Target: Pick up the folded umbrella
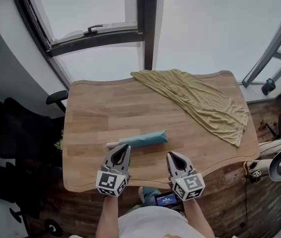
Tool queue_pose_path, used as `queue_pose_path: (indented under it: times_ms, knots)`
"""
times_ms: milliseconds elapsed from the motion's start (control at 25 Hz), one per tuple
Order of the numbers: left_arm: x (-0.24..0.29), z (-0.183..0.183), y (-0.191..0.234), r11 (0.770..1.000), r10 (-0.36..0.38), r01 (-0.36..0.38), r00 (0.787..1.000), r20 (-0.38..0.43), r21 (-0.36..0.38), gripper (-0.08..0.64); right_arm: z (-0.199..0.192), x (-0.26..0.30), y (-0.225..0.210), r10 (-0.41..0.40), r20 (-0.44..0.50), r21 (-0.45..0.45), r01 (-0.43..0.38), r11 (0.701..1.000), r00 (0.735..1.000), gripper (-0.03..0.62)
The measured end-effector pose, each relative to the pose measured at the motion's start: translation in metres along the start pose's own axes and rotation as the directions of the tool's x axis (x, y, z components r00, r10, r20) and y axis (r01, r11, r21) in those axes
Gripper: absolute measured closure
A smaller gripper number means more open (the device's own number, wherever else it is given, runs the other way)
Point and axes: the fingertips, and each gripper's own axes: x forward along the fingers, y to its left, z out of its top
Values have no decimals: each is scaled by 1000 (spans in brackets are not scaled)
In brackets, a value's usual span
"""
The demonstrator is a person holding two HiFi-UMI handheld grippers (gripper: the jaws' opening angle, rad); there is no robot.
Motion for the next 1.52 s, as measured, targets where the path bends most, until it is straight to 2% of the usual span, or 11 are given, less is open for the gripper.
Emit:
queue_pose_path:
  times_ms: [240,360,760,880,1160,1360,1520]
  knots:
    - [19,-25,4,998,-49,46,996,-70,-43,534,-16,23,-11,-1,-79,-60,-4,998,997,584]
    - [31,-41,5,997,-70,64,990,-123,-53,492,-23,34,-17,1,-104,-85,-10,996,995,583]
    - [66,-80,0,985,-172,161,945,-280,-61,439,-43,66,-36,-1,-189,-74,-13,997,982,583]
    - [74,-96,-2,980,-201,192,920,-338,-61,420,-51,74,-42,4,-211,-66,-18,998,978,583]
    - [85,-131,5,974,-206,224,859,-468,-18,379,-75,90,-47,32,-269,-44,-45,998,963,583]
    - [85,-166,7,957,-243,290,787,-568,-8,334,-88,96,-51,39,-300,-27,-49,998,953,583]
    - [92,-183,8,923,-277,383,720,-636,31,285,-94,103,-57,40,-310,-16,-48,999,950,583]
